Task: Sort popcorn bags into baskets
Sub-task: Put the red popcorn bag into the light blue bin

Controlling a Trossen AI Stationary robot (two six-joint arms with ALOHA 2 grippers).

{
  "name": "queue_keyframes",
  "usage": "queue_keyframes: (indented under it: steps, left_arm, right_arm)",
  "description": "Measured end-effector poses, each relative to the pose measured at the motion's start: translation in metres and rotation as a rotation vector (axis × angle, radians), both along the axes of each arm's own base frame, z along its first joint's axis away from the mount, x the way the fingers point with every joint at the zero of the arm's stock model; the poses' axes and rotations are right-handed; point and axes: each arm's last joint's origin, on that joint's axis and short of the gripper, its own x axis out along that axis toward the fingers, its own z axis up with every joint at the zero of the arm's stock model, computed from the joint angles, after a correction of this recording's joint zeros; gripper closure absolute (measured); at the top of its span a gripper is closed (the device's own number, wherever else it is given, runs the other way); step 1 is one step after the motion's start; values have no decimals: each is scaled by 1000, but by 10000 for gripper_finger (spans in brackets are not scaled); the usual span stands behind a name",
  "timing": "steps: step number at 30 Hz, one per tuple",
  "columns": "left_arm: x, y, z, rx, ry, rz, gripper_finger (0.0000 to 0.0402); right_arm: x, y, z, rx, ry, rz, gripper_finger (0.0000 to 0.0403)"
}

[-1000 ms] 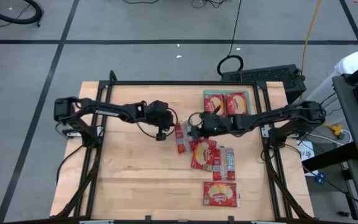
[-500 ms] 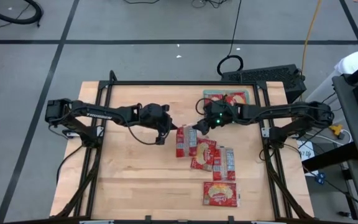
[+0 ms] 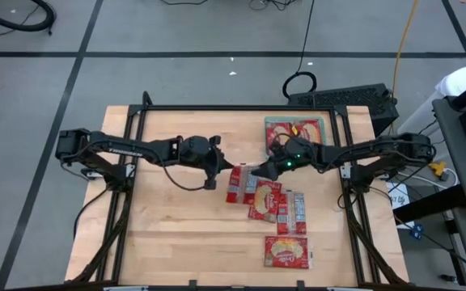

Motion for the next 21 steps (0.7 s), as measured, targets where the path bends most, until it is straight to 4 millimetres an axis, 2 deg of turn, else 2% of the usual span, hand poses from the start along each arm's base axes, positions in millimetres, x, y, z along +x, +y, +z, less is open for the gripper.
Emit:
queue_keyframes:
  steps: [4,10,11,16,21]
  left_arm:
    - [5,1,17,4,-61,31,401]
    - [8,10,31,-60,-83,153,389]
    - [9,12,33,-86,-80,174,383]
    - [7,23,53,-291,-48,307,352]
    - [5,31,80,-481,-20,411,342]
  right_arm:
    - [2,1,3,-64,-40,-26,221]
    - [4,-1,17,-113,-176,-40,369]
    - [3,-2,19,-116,-188,-38,384]
    - [-9,-7,33,-130,-199,-50,383]
    - [-29,-8,58,-270,-150,-30,395]
